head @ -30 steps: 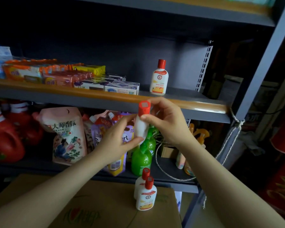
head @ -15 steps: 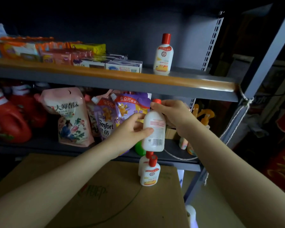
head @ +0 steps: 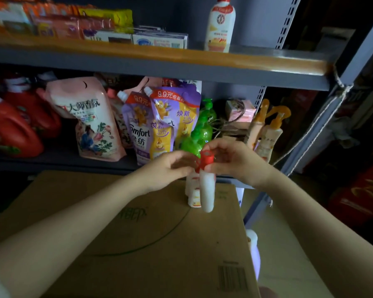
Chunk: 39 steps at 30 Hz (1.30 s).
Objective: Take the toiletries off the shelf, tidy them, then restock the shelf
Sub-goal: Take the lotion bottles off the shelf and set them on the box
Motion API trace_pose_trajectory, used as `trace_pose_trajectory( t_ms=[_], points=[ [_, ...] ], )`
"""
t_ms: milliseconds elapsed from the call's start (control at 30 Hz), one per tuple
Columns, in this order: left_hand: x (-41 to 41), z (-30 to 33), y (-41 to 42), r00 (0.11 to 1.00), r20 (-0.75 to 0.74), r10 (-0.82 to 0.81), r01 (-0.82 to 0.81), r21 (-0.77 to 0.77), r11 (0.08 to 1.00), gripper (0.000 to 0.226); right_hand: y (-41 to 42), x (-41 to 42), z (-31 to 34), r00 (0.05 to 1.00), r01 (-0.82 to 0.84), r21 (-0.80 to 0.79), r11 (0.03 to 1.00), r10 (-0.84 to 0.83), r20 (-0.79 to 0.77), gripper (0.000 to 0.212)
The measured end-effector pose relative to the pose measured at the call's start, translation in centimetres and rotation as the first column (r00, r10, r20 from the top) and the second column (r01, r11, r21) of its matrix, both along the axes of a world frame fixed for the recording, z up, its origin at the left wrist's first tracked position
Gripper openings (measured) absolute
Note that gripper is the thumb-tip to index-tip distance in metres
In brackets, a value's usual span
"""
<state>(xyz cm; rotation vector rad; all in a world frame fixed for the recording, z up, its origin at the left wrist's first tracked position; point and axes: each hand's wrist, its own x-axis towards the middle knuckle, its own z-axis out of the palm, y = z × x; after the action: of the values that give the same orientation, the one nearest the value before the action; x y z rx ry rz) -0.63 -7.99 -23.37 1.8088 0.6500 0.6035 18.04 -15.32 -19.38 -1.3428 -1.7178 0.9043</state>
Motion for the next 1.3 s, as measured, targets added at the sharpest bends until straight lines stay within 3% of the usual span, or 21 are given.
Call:
trace_pose_trajectory(
  t_ms=[67, 167, 333, 433, 600, 667, 767, 867, 933, 1033, 1100, 1200, 1300],
  points=[
    [-0.1, 0.5, 0.4, 0.999, -0.034, 0.029, -0.024, 0.123, 0.992, 0.024, -0.3, -0.4, -1.1, 0.976, 0.078, 0.101, 0.992, -0.097, 0.195, 0.03],
    [-0.3, 0.8, 0.7, 0.994, -0.045, 0.101, -0.082, 0.316, 0.945, 0.021, -0.8, -0.7, -2.6, 0.917, 0.154, 0.211, 0.965, -0.219, 0.333, 0.032],
    [-1.2, 1.1, 0.8, 0.979, -0.044, 0.201, -0.118, 0.682, 0.722, 0.018, -0.9, -1.6, -5.1, 0.826, 0.227, 0.191, 0.955, -0.293, 0.482, 0.037],
    [-1.7, 1.7, 1.1, 0.972, -0.061, 0.226, -0.099, 0.766, 0.636, 0.019, -1.0, -2.1, -5.4, 0.783, 0.292, 0.148, 0.945, -0.325, 0.53, 0.043],
    [-1.6, 4.2, 1.6, 0.962, -0.066, 0.267, -0.071, 0.878, 0.474, 0.018, -0.9, -1.6, -3.6, 0.708, 0.234, 0.156, 0.96, -0.278, 0.649, 0.041],
    [-1.3, 5.8, 2.1, 0.954, -0.069, 0.292, -0.052, 0.92, 0.388, 0.018, -0.6, -1.2, -1.8, 0.74, 0.228, 0.236, 0.944, -0.326, 0.588, 0.039],
    [-0.6, 8.7, 3.3, 0.937, -0.071, 0.343, -0.041, 0.95, 0.309, 0.036, 0.2, -0.6, 1.5, 0.771, 0.229, 0.419, 0.879, -0.426, 0.473, 0.03],
    [0.1, 12.0, 5.1, 0.911, -0.041, 0.411, -0.013, 0.992, 0.128, 0.051, 1.9, 0.1, 5.2, 0.778, 0.261, 0.563, 0.784, -0.516, 0.358, 0.02],
    [0.6, 13.9, 6.4, 0.875, -0.006, 0.483, -0.028, 0.998, 0.063, 0.064, 3.3, 0.6, 7.6, 0.788, 0.326, 0.607, 0.725, -0.563, 0.249, 0.017],
    [1.0, 15.0, 8.0, 0.8, -0.086, 0.594, 0.023, 0.993, 0.114, 0.086, 5.3, 1.1, 10.1, 0.883, 0.423, 0.495, 0.759, -0.467, -0.039, 0.024],
    [0.9, 15.1, 9.3, 0.761, -0.141, 0.633, 0.056, 0.987, 0.152, 0.094, 6.5, 1.5, 11.6, 0.882, 0.467, 0.468, 0.75, -0.433, -0.187, 0.025],
    [0.8, 15.7, 10.2, 0.724, -0.172, 0.668, 0.09, 0.984, 0.155, 0.096, 8.6, 2.2, 13.3, 0.836, 0.534, 0.499, 0.683, -0.516, -0.187, 0.016],
    [1.0, 16.2, 10.4, 0.716, -0.173, 0.677, 0.1, 0.984, 0.146, 0.095, 11.2, 3.2, 15.0, 0.749, 0.589, 0.533, 0.608, -0.658, -0.078, 0.011]
  ],
)
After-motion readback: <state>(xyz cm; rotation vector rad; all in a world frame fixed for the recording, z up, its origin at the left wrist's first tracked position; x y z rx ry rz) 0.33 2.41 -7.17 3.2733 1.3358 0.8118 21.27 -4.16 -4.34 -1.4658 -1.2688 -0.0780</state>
